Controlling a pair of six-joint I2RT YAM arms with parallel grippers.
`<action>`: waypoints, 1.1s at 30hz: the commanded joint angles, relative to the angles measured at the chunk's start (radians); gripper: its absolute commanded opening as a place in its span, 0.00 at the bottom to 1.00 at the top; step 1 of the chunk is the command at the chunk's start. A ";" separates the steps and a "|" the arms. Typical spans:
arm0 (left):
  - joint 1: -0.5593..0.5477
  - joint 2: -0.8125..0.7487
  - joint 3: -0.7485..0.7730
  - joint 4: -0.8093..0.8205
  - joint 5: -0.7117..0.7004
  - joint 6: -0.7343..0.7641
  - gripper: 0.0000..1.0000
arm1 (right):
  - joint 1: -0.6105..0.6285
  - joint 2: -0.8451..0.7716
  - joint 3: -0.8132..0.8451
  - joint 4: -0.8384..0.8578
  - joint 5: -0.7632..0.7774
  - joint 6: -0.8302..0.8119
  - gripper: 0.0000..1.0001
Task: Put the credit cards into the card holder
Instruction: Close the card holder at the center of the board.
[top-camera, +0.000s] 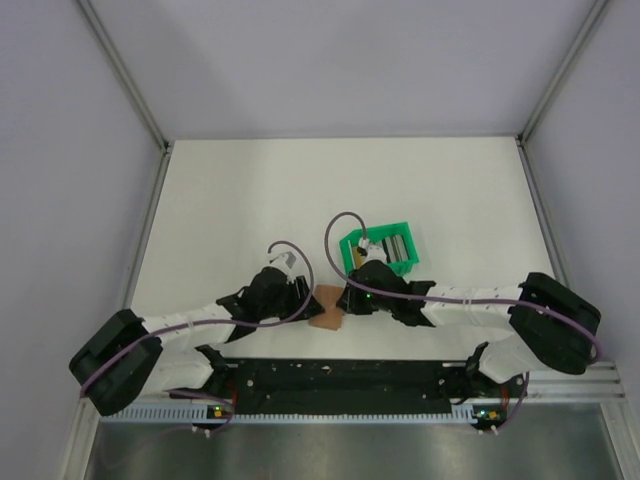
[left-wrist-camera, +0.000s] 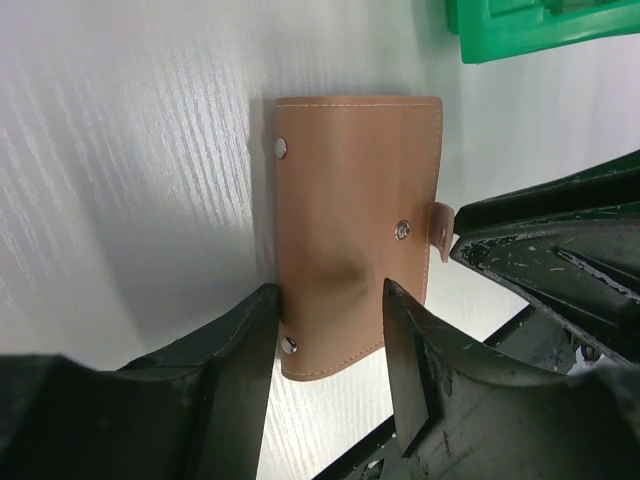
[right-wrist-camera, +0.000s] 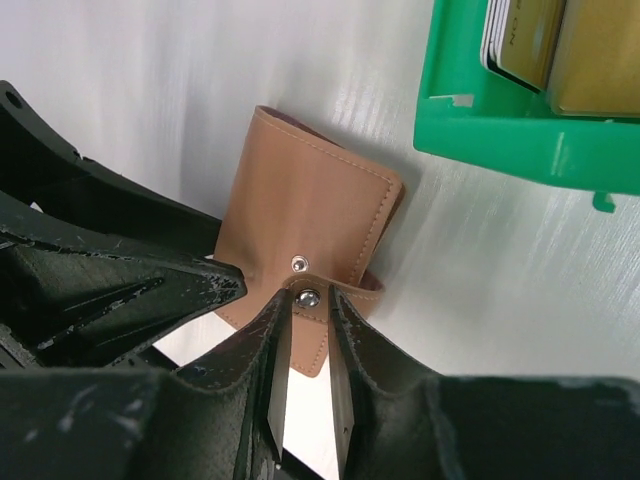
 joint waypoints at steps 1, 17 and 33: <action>-0.031 0.071 0.003 -0.152 -0.119 0.002 0.51 | -0.008 0.020 0.058 0.018 0.013 -0.016 0.20; -0.107 0.152 0.055 -0.226 -0.220 -0.033 0.42 | -0.008 -0.086 -0.020 -0.050 0.118 0.007 0.18; -0.140 0.160 0.064 -0.246 -0.243 -0.059 0.40 | -0.013 -0.037 0.008 -0.047 0.113 -0.002 0.12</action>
